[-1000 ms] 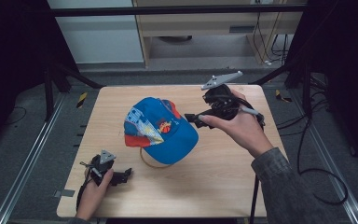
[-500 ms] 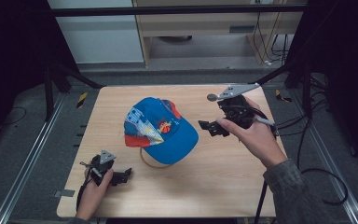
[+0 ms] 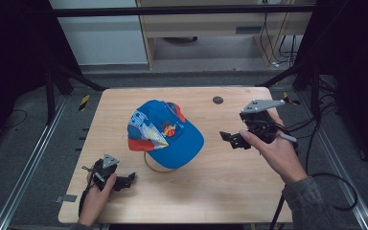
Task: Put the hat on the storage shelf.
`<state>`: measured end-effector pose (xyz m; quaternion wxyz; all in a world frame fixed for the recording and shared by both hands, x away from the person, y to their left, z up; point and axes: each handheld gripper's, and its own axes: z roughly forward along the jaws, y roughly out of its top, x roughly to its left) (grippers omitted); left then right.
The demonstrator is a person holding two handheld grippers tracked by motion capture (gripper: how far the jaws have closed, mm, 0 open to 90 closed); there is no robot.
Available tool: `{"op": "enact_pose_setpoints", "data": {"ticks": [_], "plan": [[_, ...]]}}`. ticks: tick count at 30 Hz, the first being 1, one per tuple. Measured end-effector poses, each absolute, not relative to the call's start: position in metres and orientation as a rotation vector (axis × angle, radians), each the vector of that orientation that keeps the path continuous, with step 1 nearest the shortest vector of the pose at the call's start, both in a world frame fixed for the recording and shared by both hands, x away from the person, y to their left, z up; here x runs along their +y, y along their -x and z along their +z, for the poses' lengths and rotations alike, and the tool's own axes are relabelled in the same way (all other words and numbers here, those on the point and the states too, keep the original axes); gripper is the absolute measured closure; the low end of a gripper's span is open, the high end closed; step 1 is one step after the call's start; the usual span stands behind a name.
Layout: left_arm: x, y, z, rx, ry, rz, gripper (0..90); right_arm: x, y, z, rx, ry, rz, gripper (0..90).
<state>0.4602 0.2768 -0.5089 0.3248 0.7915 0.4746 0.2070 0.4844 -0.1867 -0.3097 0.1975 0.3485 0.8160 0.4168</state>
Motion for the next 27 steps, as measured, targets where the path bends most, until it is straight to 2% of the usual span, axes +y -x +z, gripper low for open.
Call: {"op": "enact_pose_setpoints", "data": {"ticks": [27], "plan": [[0.277, -0.460, -0.509, 1.244, -2.075, 0.543, 0.0, -0.220, -0.480, -0.382, 2.274, -1.117, 1.082, 6.6]]}}
